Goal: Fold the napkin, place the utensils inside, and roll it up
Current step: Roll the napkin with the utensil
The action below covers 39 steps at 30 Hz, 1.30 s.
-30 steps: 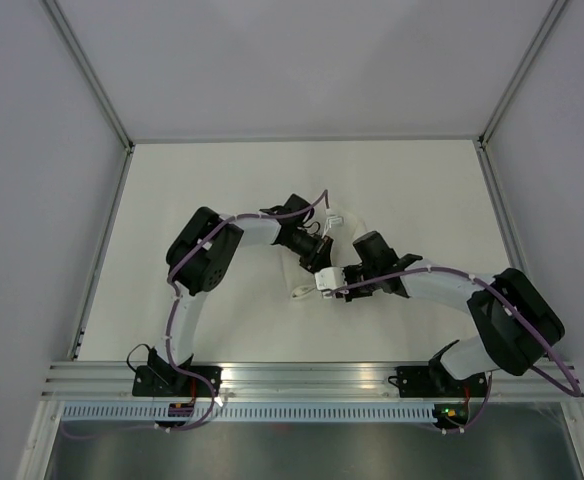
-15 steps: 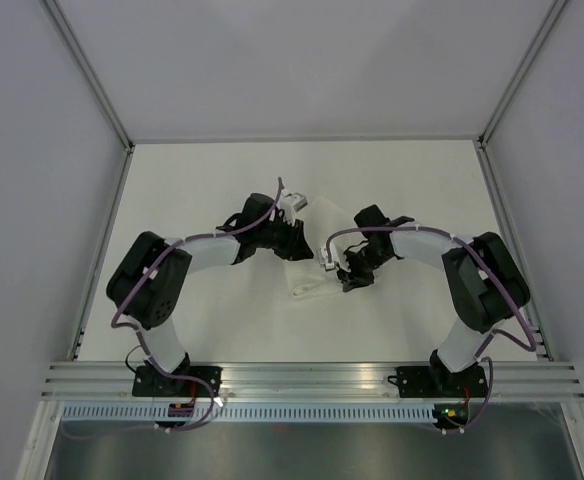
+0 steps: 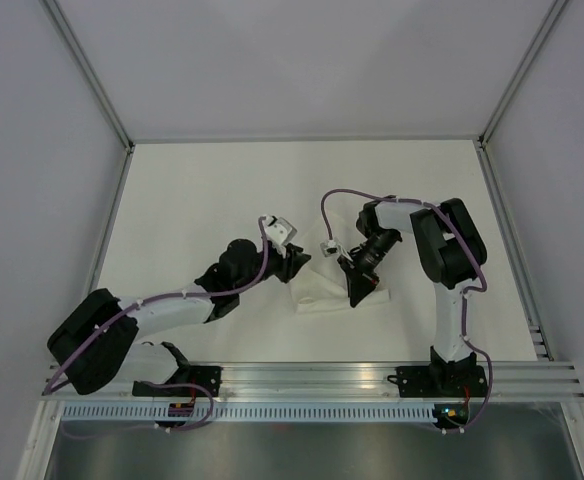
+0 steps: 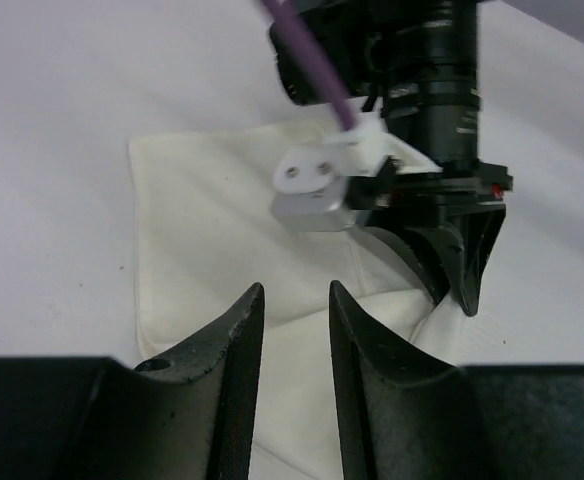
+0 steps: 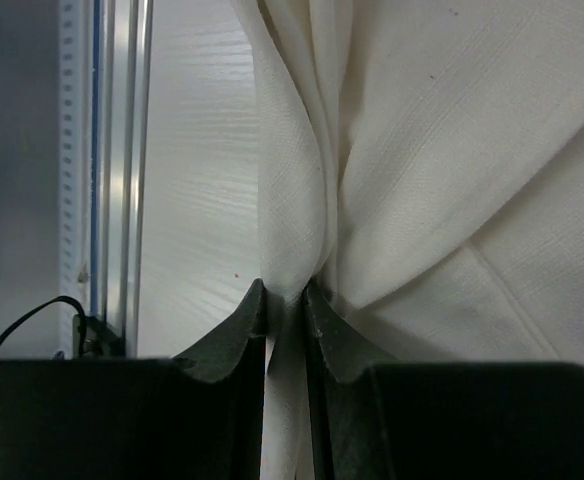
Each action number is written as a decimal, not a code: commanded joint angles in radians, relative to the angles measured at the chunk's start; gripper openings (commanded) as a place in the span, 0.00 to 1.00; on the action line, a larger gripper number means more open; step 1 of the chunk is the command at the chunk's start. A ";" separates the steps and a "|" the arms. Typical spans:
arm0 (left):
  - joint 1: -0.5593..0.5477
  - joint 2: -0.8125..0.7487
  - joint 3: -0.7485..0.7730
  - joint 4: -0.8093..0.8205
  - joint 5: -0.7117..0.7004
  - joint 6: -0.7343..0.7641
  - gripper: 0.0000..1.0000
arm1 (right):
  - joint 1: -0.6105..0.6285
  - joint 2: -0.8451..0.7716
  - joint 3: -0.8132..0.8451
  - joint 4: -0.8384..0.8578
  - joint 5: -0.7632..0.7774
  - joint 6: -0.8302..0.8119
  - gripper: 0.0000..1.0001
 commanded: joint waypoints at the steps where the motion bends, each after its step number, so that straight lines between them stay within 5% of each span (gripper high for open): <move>1: -0.134 -0.032 0.017 0.030 -0.167 0.235 0.38 | -0.003 0.080 -0.004 -0.046 0.091 -0.071 0.10; 13: -0.481 0.229 0.154 -0.170 -0.267 0.471 0.42 | -0.008 0.098 -0.008 -0.006 0.096 -0.024 0.10; 20: -0.493 0.353 0.203 -0.136 -0.275 0.494 0.60 | -0.014 0.096 -0.010 0.011 0.099 -0.004 0.10; 30: -0.498 0.441 0.233 -0.135 -0.275 0.537 0.60 | -0.019 0.106 -0.005 0.015 0.099 0.007 0.09; 39: -0.529 0.526 0.249 -0.145 -0.309 0.560 0.48 | -0.025 0.110 -0.001 0.015 0.099 0.015 0.09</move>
